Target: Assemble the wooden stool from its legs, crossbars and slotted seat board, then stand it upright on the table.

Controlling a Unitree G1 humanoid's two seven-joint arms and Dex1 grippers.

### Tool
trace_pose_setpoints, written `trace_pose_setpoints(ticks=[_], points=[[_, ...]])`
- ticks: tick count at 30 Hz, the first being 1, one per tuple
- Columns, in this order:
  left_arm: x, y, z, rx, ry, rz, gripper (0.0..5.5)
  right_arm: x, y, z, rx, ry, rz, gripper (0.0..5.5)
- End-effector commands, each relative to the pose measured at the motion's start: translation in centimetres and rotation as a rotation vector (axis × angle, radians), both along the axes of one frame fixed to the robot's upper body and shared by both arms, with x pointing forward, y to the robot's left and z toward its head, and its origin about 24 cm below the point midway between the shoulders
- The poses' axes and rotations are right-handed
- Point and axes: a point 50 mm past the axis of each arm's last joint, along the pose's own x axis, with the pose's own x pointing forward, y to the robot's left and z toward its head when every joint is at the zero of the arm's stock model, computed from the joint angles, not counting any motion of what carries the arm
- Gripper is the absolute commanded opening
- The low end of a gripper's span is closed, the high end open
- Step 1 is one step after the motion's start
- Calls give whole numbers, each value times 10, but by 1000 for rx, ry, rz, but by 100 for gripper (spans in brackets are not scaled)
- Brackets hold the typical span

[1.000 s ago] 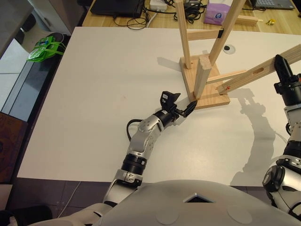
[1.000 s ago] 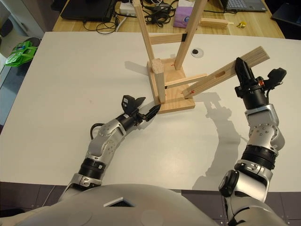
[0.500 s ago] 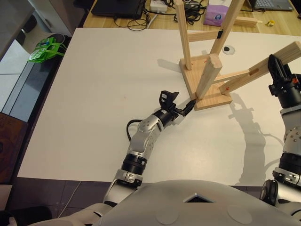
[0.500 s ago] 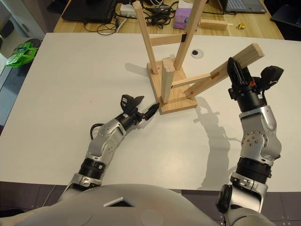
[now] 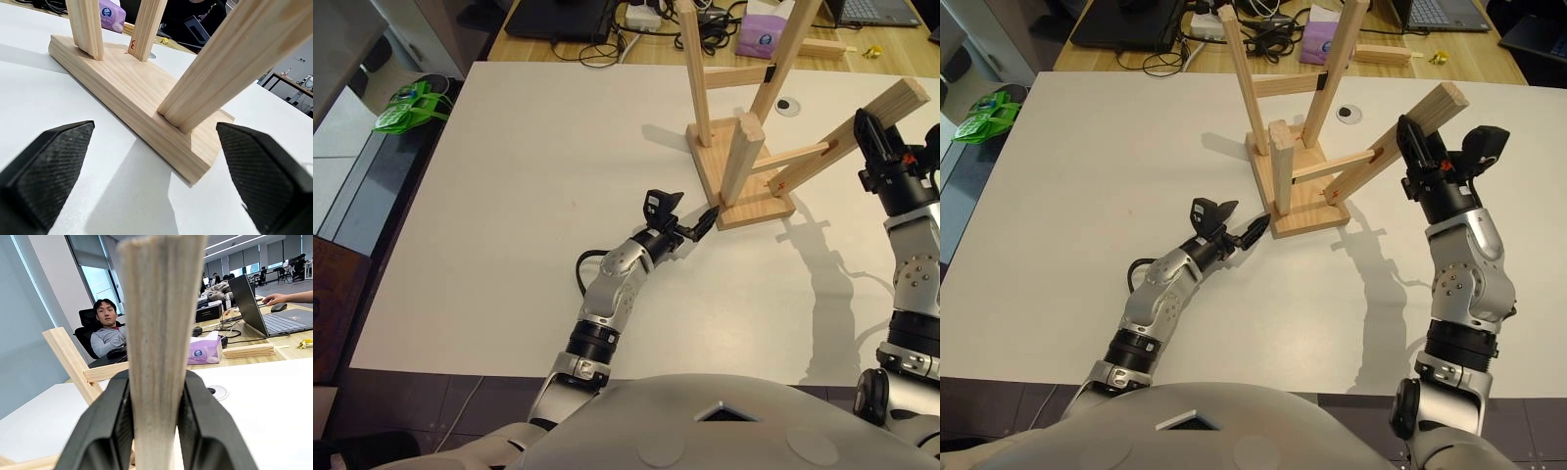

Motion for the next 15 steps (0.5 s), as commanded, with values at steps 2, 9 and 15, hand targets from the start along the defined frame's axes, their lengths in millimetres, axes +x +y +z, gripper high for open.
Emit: trace_pose_setpoints(ticks=[2, 9, 15], points=[[2, -17, 7, -60, -5, -1, 462, -10, -3, -49, -24, 229, -21, 100], [3, -15, 8, -63, -7, 5, 462, -5, 3, -53, -44, 223, 12, 100], [5, -15, 9, -73, -6, 9, 462, -11, 9, -63, -168, 196, 60, 100]])
